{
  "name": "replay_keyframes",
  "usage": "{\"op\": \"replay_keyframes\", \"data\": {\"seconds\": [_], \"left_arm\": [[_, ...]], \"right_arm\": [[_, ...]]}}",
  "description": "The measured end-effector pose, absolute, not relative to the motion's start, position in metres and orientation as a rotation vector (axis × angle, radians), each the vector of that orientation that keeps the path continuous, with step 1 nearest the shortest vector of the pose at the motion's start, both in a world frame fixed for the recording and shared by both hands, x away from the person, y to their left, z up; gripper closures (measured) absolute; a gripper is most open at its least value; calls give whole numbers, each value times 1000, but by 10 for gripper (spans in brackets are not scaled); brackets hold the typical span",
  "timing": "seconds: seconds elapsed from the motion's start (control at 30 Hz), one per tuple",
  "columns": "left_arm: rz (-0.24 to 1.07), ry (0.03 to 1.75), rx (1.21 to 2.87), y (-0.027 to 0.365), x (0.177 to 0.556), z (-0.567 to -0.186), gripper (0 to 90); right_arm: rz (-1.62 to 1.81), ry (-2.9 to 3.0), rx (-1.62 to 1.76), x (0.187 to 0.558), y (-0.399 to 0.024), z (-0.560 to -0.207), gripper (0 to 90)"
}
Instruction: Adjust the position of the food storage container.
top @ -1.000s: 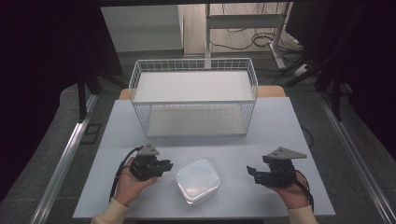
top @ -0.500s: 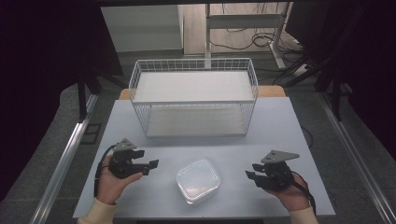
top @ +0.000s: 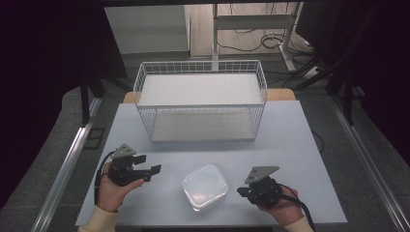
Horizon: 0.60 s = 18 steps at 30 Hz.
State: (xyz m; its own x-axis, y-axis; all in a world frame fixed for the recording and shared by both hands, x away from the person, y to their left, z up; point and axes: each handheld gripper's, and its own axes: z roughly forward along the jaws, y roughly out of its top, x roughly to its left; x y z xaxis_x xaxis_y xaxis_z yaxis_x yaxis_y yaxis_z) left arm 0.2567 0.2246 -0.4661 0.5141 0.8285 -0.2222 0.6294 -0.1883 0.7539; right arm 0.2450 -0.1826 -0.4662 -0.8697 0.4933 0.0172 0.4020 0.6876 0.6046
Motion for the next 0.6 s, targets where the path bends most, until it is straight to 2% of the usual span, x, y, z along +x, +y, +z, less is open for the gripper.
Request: {"op": "replay_keyframes", "data": {"seconds": [0.3,0.6], "left_arm": [[305,1193,1894,226,255,-467,261],[291,1192,1907,223,256,-471,260]], "right_arm": [[895,2856,637,236,-147,-477,898],[880,2827,675,244,-137,-477,899]]}}
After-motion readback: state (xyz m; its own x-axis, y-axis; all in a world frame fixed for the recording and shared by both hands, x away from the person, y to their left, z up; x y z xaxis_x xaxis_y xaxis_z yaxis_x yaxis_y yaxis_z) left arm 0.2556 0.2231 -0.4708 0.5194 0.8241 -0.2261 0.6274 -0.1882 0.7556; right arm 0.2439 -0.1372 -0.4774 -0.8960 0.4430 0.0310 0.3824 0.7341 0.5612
